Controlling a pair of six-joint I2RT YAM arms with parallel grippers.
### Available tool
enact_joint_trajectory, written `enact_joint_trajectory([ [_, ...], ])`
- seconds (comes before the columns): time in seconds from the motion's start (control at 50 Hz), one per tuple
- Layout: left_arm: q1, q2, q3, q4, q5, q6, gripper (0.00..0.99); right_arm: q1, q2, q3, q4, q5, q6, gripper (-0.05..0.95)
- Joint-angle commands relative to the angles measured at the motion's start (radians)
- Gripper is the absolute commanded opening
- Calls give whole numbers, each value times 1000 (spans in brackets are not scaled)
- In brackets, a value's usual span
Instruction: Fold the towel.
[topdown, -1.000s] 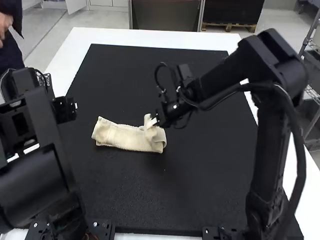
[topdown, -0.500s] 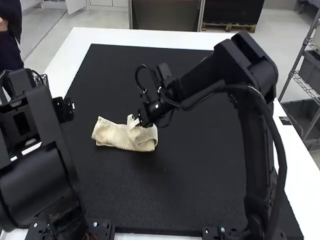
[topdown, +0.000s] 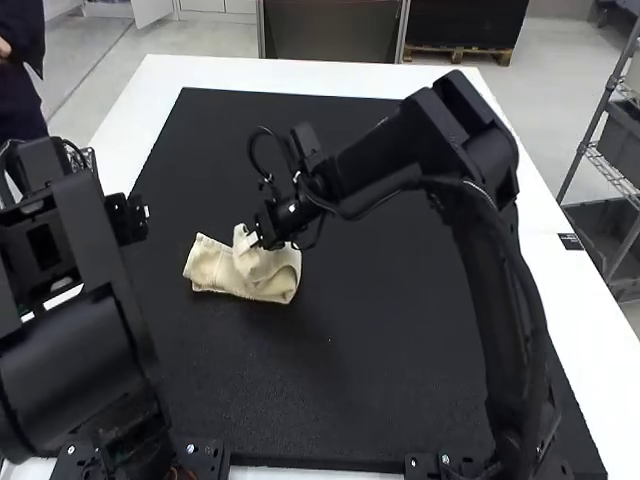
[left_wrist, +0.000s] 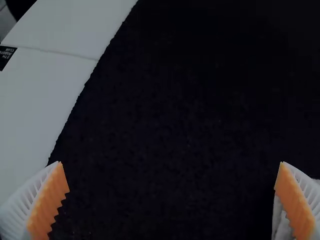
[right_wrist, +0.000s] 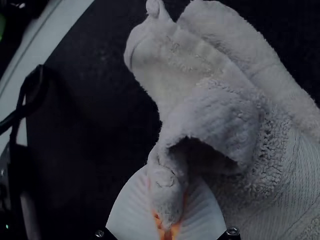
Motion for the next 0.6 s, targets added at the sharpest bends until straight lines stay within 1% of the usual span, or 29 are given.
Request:
enact_joint_trajectory([
  [0.0,7,-30,6,11,17,-11,969,19,20,68,5,-28,19,-20],
  [0.16,7,-30,6,11,17,-11,969,37,66,137,-1,-34,22,-20],
  [0.38,5,-30,5,14,17,-11,969,73,109,186,-10,-42,22,-20],
  [0.58,4,-30,-2,17,17,-11,969,82,143,232,-10,-50,23,-18],
])
